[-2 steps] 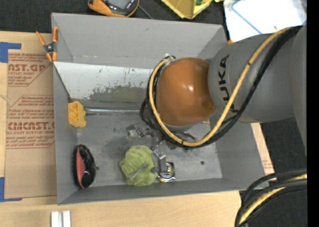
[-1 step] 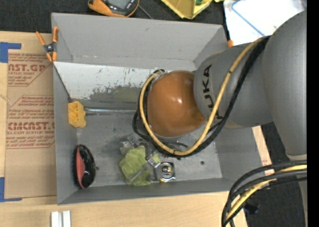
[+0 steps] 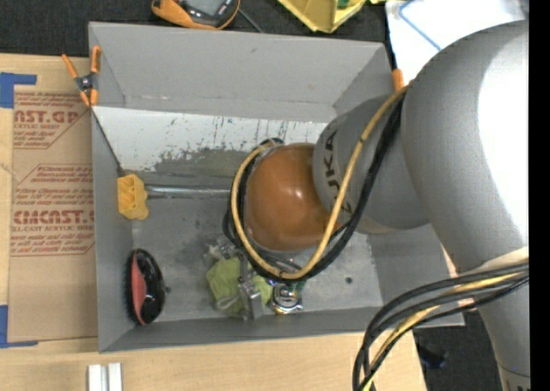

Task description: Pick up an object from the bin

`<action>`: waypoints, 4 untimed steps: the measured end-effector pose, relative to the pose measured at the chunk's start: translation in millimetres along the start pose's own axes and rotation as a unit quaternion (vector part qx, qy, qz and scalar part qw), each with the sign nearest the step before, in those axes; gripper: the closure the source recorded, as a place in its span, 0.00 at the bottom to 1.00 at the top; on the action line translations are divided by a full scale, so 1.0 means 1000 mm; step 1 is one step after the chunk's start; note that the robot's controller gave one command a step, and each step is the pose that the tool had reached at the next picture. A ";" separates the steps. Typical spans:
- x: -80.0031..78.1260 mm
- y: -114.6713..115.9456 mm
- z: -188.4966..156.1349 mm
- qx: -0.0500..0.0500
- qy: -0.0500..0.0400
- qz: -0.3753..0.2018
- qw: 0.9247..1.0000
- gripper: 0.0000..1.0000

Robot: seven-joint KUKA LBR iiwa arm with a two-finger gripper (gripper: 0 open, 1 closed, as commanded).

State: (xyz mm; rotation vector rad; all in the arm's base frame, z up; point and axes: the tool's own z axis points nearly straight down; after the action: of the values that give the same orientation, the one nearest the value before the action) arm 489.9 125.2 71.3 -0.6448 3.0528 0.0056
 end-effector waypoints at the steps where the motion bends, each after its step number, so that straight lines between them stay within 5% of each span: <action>1: 0.008 0.008 0.001 -0.006 0.008 -0.337 0.942 1.00; 2: 0.008 0.008 0.001 -0.006 0.008 -0.336 0.942 1.00; 3: 0.006 0.009 -0.082 -0.007 0.007 -0.335 0.942 1.00; 4: 0.006 0.009 -0.063 -0.006 0.006 -0.336 0.942 1.00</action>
Offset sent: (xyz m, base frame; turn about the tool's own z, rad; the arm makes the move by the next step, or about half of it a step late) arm 0.0000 0.0000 0.0000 0.0000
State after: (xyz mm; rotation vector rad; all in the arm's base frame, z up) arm 480.0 130.4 134.1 -1.6399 2.6720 0.0090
